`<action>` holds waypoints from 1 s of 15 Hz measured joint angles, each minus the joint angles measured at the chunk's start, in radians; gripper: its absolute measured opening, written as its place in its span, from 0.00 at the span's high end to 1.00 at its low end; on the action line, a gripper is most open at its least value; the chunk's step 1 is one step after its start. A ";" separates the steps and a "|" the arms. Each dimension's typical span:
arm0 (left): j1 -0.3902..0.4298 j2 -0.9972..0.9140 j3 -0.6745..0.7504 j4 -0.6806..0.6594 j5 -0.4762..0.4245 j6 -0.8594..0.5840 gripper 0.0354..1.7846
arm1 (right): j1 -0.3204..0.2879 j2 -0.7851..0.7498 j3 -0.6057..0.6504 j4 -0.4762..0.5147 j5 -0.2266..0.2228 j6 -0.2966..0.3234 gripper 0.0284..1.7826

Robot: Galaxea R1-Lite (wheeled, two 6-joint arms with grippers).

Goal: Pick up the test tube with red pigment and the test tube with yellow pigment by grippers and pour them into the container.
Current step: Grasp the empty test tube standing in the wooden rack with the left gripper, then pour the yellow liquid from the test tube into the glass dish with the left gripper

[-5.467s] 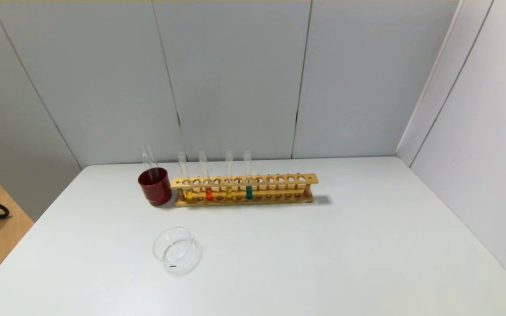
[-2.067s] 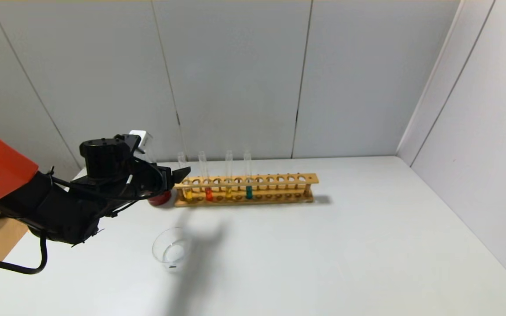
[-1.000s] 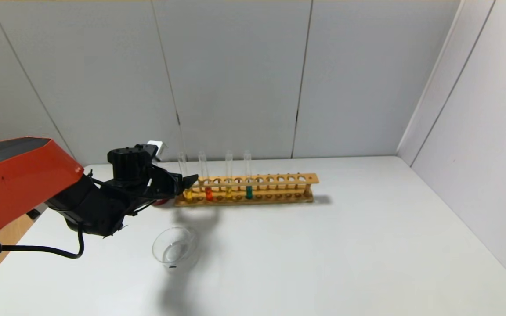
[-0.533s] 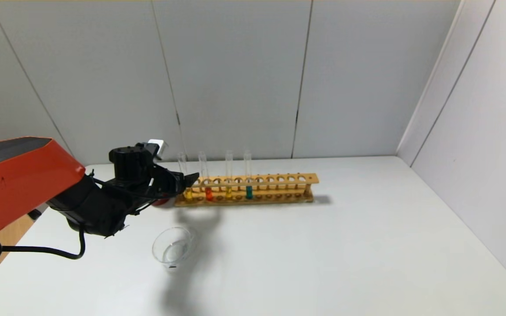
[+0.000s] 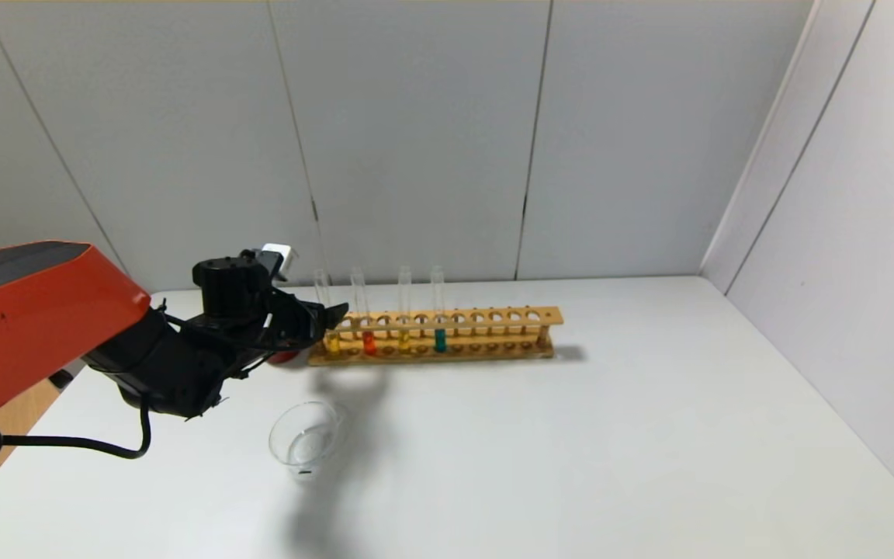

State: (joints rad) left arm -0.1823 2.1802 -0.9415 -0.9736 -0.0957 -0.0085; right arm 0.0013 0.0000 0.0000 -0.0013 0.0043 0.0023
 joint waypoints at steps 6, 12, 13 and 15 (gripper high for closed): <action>-0.024 0.000 -0.003 0.000 0.000 -0.002 0.61 | 0.000 0.000 0.000 0.000 0.000 0.000 0.02; -0.033 0.001 -0.006 -0.018 0.003 0.000 0.84 | 0.000 0.000 0.000 0.000 0.000 0.001 0.02; -0.033 -0.006 -0.017 -0.015 0.006 0.005 0.84 | 0.000 0.000 0.000 0.000 0.000 0.000 0.02; -0.033 -0.040 -0.049 0.013 0.016 0.017 0.84 | 0.000 0.000 0.000 0.000 0.000 0.000 0.02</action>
State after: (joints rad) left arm -0.2153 2.1402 -0.9909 -0.9606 -0.0798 0.0089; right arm 0.0013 0.0000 0.0000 -0.0013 0.0043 0.0028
